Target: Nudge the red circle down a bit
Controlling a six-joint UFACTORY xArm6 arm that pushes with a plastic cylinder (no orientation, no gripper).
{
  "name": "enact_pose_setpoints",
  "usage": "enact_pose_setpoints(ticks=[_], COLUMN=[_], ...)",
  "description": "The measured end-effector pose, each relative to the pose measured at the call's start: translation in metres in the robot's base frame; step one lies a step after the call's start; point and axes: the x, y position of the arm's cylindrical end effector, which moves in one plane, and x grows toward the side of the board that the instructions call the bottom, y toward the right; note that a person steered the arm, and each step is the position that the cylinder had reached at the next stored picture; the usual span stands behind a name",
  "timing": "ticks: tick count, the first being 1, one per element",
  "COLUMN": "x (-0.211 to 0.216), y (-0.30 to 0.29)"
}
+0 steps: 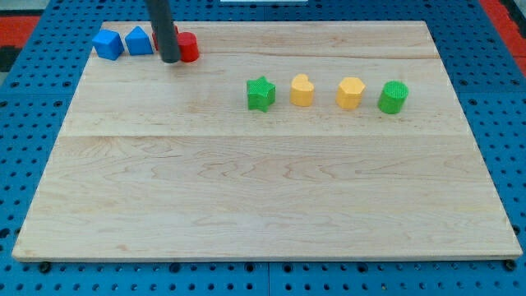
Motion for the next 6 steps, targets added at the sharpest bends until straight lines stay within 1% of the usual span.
enact_pose_setpoints(ticks=[2,3,4,5,6], x=[-0.022,-0.019,-0.020,-0.071,-0.089], y=[0.032,0.061,0.103,0.161,0.137])
